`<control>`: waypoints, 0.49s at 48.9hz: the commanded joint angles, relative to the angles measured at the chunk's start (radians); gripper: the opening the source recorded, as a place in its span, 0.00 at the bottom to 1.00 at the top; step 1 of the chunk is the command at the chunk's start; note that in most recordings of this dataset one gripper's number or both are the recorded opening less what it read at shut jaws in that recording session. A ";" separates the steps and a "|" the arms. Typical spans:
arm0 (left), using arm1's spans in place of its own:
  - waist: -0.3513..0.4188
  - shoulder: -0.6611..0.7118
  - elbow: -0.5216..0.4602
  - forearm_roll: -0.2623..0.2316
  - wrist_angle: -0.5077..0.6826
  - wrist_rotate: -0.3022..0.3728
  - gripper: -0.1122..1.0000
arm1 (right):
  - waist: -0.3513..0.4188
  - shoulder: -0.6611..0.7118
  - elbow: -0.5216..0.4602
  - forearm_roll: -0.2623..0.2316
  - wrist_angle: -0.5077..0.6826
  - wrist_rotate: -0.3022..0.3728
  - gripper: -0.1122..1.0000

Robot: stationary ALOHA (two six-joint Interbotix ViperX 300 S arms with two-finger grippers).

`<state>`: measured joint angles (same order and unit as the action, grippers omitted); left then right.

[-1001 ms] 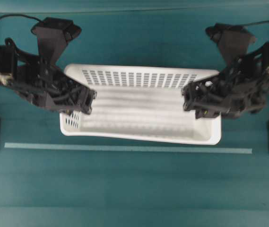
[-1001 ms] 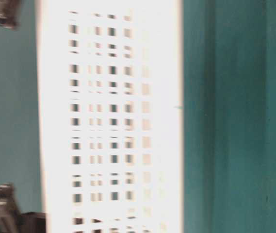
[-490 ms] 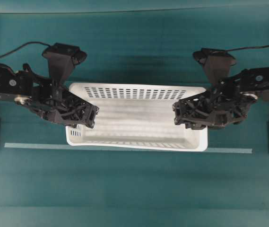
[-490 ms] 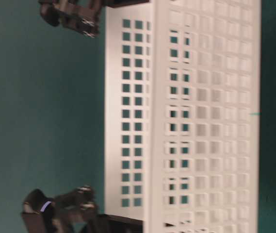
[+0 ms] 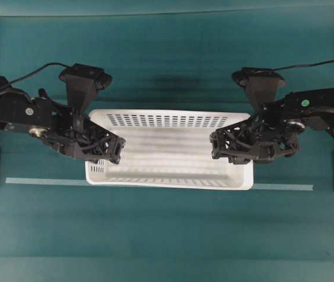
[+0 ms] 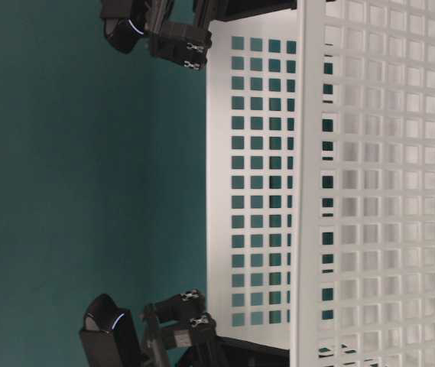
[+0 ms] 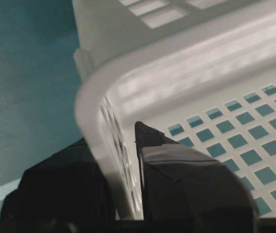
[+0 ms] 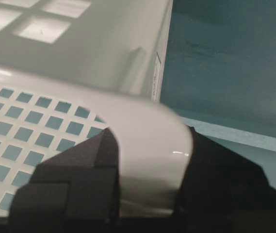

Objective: Lift the white basket with both hands.
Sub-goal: 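Lower the basket back onto the table with both grippers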

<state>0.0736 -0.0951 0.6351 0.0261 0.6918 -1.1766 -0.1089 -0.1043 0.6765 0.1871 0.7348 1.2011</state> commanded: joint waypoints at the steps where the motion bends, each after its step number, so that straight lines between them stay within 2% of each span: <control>1: -0.011 0.015 -0.003 0.006 -0.008 0.009 0.16 | 0.018 0.034 -0.008 -0.002 -0.009 -0.057 0.28; 24: -0.034 0.012 -0.002 0.005 -0.003 0.008 0.16 | 0.020 0.051 -0.014 0.002 -0.052 -0.057 0.28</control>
<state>0.0614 -0.0966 0.6381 0.0261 0.6918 -1.1812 -0.1089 -0.0920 0.6765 0.1887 0.7056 1.2011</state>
